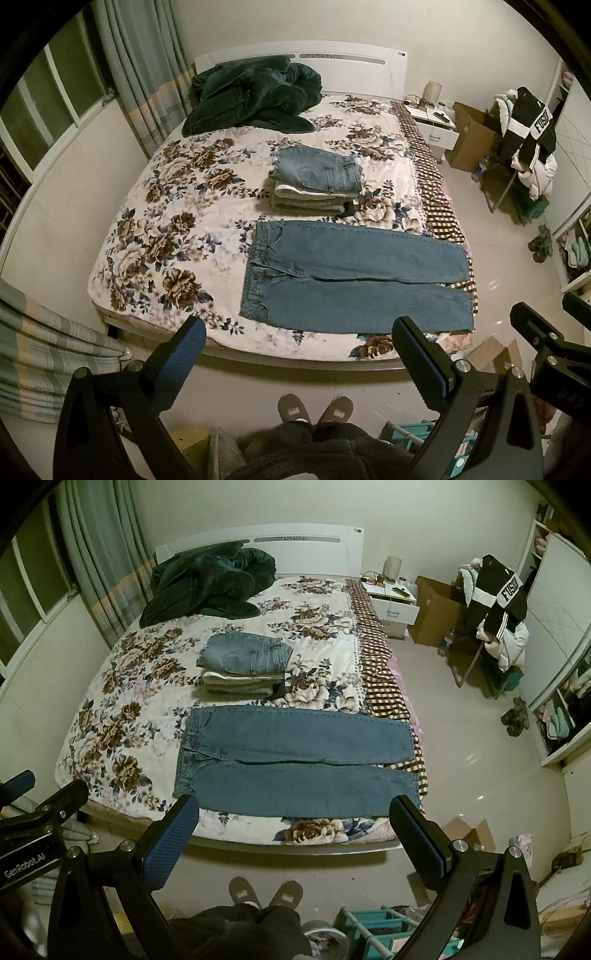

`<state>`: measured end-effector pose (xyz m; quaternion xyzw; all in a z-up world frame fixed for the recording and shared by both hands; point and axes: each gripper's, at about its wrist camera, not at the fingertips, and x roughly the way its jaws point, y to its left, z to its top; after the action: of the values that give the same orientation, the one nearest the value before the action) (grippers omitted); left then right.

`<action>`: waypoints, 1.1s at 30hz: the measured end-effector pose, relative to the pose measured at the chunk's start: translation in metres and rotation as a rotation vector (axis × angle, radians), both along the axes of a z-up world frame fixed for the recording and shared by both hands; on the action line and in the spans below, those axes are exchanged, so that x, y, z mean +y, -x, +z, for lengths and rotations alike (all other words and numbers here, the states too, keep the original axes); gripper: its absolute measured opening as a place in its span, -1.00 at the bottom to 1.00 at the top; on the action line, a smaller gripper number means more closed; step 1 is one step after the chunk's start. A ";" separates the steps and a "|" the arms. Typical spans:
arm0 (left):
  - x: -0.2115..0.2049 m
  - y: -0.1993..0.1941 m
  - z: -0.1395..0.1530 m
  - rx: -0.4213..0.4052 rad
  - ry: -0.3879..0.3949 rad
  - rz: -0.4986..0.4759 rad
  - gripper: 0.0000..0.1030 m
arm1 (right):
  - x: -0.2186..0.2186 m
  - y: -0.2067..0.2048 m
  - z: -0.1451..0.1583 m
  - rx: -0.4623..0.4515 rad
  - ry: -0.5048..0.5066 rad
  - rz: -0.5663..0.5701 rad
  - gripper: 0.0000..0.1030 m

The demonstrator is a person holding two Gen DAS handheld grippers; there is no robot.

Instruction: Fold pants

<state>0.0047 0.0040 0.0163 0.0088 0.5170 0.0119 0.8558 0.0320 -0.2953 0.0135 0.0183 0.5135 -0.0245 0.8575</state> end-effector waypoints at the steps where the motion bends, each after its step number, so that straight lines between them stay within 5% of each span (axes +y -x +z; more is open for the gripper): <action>1: 0.000 0.000 0.000 0.000 -0.001 0.000 1.00 | 0.000 -0.001 0.001 -0.001 0.001 -0.001 1.00; 33: 0.007 -0.007 0.021 -0.022 -0.005 -0.021 1.00 | 0.006 -0.005 0.013 -0.005 0.009 0.018 1.00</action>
<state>0.0115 0.0108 0.0375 0.0164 0.5073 0.0041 0.8616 0.0372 -0.2893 0.0269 0.0099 0.5113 -0.0188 0.8591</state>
